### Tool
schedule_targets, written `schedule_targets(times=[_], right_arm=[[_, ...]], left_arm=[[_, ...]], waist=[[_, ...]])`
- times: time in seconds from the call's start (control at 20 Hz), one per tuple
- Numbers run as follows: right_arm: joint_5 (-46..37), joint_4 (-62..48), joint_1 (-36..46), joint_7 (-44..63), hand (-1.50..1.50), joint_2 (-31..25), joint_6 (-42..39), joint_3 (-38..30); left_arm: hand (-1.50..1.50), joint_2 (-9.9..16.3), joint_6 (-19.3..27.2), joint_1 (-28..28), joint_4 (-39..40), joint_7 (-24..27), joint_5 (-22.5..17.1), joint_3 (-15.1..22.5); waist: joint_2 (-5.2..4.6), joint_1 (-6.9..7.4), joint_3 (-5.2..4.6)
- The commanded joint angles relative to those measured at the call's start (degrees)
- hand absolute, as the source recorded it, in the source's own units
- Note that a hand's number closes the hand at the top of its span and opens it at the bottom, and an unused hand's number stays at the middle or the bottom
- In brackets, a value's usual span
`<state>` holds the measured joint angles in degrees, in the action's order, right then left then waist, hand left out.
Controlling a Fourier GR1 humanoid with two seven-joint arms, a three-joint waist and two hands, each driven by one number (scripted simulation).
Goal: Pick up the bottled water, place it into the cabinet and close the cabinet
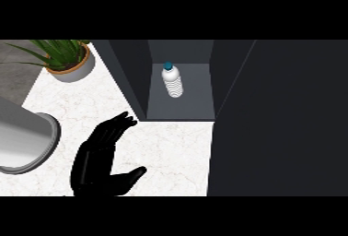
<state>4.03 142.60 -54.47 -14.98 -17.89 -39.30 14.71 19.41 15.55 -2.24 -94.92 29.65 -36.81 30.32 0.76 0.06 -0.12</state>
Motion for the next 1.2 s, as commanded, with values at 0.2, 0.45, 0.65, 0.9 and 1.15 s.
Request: schedule_targets(times=[0.2,0.45,0.65,0.9,1.15], right_arm=[[-10.81,11.25,-1.99,4.48,1.50,-3.95,-4.09,12.03],[-13.07,12.31,2.02,8.41,1.50,-4.90,-4.32,18.92],[-13.02,12.81,6.01,10.62,1.50,-5.95,-3.84,21.45],[-9.54,9.00,4.75,13.06,1.50,-3.51,0.87,27.90],[-6.40,5.37,7.21,12.02,1.50,-0.46,4.08,32.06]], left_arm=[[-1.50,6.46,-4.56,11.43,-9.65,-0.58,-7.50,-5.76],[-1.50,9.63,-6.64,15.66,-11.99,1.09,-9.71,-10.30],[-1.50,11.73,-8.50,17.59,-14.07,0.04,-10.84,-10.84],[-1.50,14.42,-12.40,20.86,-14.55,1.39,-12.32,-13.61],[-1.50,16.36,-15.87,22.03,-15.61,1.16,-14.88,-15.92]], waist=[[0.29,0.30,-0.18],[0.48,1.15,-0.42],[0.65,2.22,-0.69],[-0.12,3.27,-0.85],[-0.79,5.24,-0.72]])
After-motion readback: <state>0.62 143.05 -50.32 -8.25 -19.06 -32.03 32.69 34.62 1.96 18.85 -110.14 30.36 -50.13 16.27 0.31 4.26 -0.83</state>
